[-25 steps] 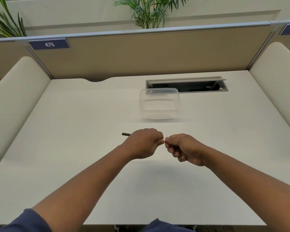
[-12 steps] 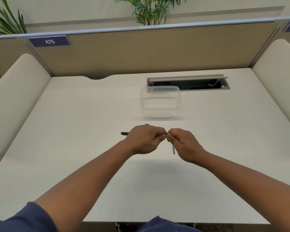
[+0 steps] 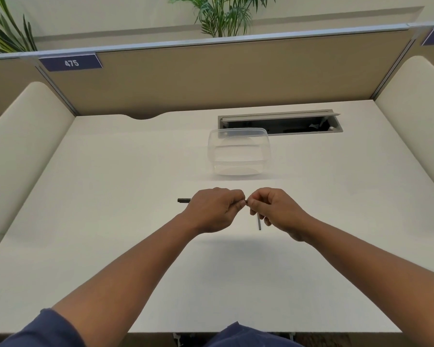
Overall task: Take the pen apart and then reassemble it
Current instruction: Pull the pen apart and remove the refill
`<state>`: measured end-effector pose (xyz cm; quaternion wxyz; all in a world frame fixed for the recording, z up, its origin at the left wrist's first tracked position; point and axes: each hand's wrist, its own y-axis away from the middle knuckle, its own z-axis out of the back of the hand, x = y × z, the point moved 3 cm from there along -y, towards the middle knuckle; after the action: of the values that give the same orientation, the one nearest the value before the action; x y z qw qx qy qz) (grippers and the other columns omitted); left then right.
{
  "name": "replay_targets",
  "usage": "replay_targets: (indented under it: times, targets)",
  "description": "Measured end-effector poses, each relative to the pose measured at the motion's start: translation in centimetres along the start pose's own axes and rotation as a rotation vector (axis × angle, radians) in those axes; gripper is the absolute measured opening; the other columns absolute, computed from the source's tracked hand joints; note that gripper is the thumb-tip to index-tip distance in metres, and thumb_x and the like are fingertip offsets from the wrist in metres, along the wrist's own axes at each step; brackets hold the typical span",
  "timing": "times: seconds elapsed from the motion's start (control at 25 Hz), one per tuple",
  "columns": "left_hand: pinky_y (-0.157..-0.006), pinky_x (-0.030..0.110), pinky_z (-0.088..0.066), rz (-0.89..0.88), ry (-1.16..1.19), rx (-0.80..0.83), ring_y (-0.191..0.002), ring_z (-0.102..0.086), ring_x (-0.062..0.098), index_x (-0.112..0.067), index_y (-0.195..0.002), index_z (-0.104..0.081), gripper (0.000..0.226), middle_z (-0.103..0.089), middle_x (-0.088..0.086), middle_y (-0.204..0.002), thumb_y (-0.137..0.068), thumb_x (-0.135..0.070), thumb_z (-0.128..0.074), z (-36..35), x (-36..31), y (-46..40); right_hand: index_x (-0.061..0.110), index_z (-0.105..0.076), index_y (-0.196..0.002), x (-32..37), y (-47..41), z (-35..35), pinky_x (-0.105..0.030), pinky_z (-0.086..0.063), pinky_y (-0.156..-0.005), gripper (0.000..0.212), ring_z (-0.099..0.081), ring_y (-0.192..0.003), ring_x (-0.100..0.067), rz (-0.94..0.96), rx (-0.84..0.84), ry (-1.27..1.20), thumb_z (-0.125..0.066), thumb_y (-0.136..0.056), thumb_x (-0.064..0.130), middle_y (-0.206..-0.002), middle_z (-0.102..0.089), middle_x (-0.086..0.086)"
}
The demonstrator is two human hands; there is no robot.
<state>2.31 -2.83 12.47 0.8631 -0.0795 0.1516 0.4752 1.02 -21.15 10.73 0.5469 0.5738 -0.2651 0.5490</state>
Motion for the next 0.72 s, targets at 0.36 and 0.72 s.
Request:
replay_targets:
  times: [0.36,0.72]
  targets:
    - [-0.057,0.037,-0.047,0.002,-0.007,0.005,-0.069,-0.052,0.019,-0.027,-0.087,-0.051,0.027,-0.056,-0.006,-0.07,-0.102,-0.044,-0.036,-0.5,0.4,0.3,0.006,-0.071,-0.09,-0.2,0.0,0.1,-0.03,-0.048,-0.053,0.012,-0.057,-0.061,-0.011,-0.016,-0.026,-0.046,-0.066,-0.093,0.016,-0.073,-0.07,-0.001]
    - [-0.061,0.039,-0.049,0.02,0.003,0.028,-0.071,-0.052,0.019,-0.026,-0.089,-0.05,0.027,-0.057,-0.005,-0.073,-0.102,-0.044,-0.035,-0.8,0.8,0.5,0.018,-0.073,-0.085,-0.8,-0.1,1.4,-0.025,-0.049,-0.057,0.008,-0.059,-0.064,-0.005,-0.012,-0.051,0.018,-0.068,-0.091,0.015,-0.074,-0.067,0.005]
